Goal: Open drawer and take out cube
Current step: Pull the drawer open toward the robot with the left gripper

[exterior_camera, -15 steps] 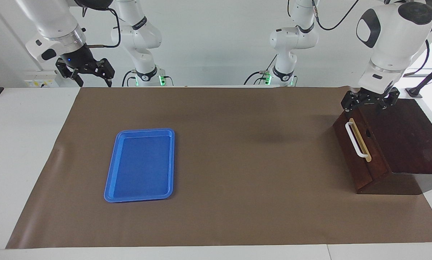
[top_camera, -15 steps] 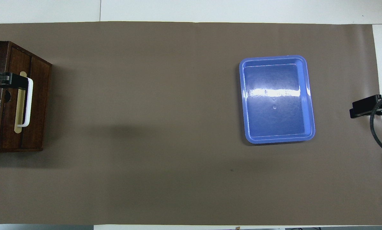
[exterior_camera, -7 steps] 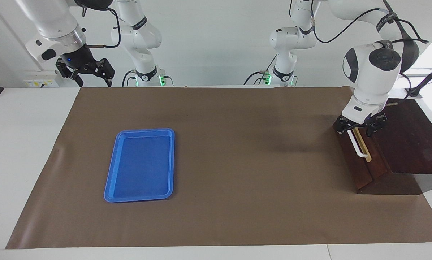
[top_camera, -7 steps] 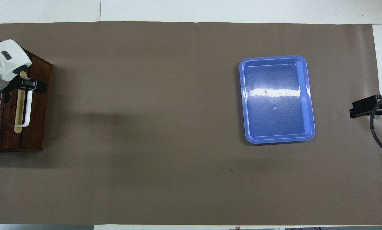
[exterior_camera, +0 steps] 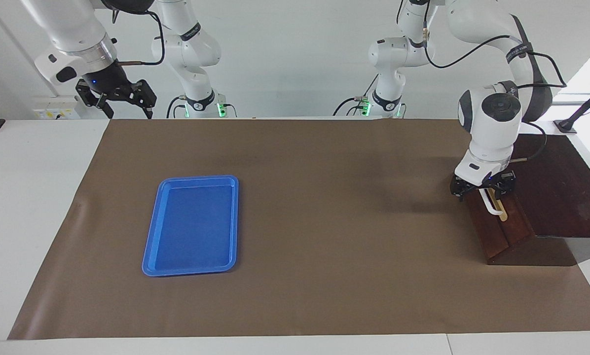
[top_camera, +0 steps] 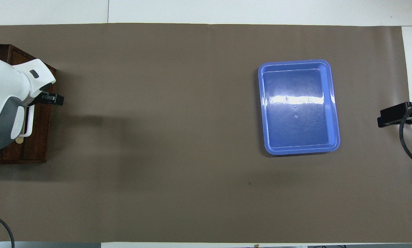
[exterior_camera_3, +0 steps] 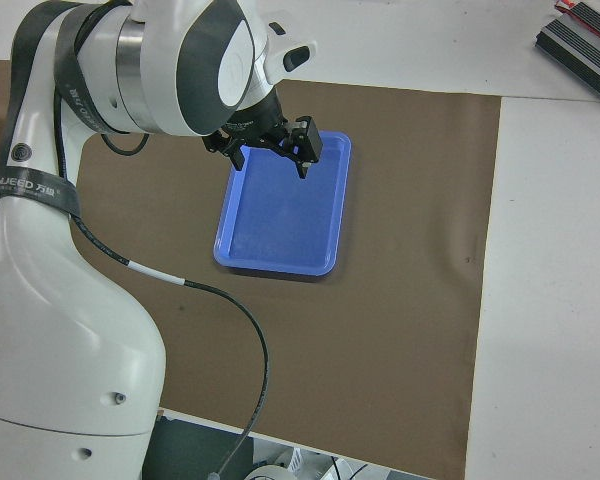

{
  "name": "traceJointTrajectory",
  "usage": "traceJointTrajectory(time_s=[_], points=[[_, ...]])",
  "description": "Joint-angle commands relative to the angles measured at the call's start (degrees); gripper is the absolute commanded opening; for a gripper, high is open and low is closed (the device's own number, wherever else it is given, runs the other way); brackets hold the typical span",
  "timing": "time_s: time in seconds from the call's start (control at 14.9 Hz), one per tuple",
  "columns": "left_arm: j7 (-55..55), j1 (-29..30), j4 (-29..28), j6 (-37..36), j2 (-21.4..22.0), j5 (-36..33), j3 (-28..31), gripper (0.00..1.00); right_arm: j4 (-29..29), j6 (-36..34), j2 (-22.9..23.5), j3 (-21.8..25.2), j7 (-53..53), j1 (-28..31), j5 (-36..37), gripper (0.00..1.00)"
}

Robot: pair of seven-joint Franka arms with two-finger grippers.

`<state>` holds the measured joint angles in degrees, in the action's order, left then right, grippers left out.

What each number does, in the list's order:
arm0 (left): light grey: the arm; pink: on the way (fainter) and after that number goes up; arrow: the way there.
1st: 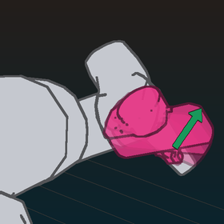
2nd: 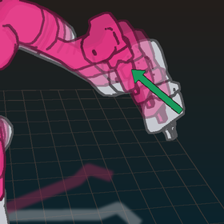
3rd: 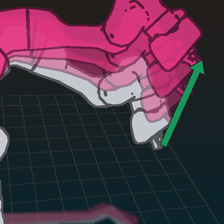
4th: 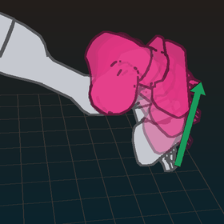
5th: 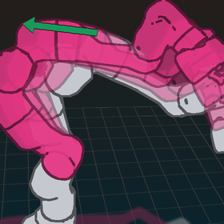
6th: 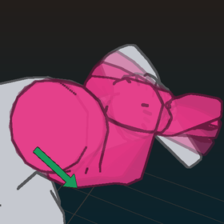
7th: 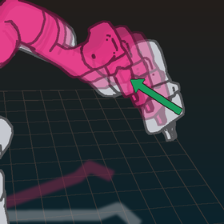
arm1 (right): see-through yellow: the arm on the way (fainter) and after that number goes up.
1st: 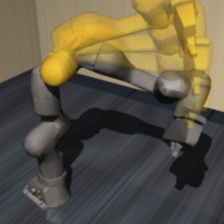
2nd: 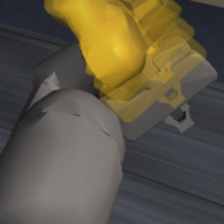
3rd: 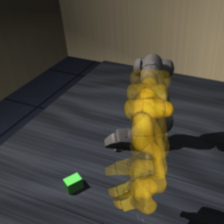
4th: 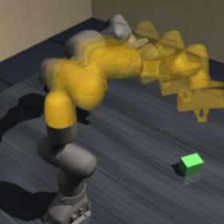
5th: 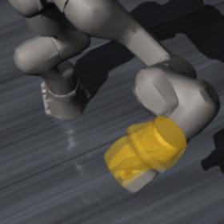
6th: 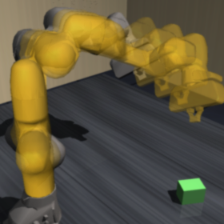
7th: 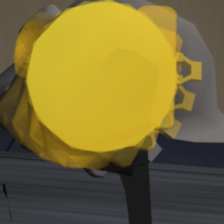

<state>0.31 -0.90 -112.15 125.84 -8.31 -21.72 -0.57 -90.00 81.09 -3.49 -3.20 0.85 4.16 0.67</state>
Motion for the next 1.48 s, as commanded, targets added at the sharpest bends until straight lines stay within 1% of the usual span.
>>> traceJointTrajectory(time_s=[0.0,0.13,0.2,0.27,0.47,0.61,1.01,1.41], points=[[1.7,0.5,-4.6,4.1,1.6,-1.6,-0.2,1.00,-0.8,0.3,-0.9,-0.3,-1.4,1.1,-1.1,1.00],[2.1,0.5,-5.4,5.0,1.5,-1.6,-0.2,1.00,-0.8,0.3,-0.9,-0.3,-1.4,1.2,-1.1,1.00],[5.1,-0.2,-5.4,5.6,1.0,-1.6,-0.3,1.00,-0.8,0.3,-0.9,-0.3,-1.4,1.3,-1.1,1.00],[9.7,-1.4,-5.2,5.7,0.8,-1.6,-0.6,1.00,-0.8,0.3,-0.9,-0.3,-1.4,1.4,-1.1,1.00],[17.2,-6.5,-4.6,4.9,0.8,-1.2,-0.7,1.00,-0.8,0.3,-0.9,-0.3,-1.4,1.4,-1.1,1.00],[20.9,-8.9,-4.5,3.5,0.8,-1.0,-0.7,1.00,-0.8,0.3,-0.9,-0.3,-1.4,1.5,-1.1,1.00],[24.8,-13.2,-3.5,1.8,0.8,1.2,-0.7,1.00,-0.8,0.3,-0.9,-0.3,-1.5,1.3,-1.1,1.00],[27.5,-14.9,-3.1,1.6,0.8,1.9,-0.7,1.00,-0.8,0.3,-0.9,-0.3,-1.5,1.0,-1.1,1.00]])
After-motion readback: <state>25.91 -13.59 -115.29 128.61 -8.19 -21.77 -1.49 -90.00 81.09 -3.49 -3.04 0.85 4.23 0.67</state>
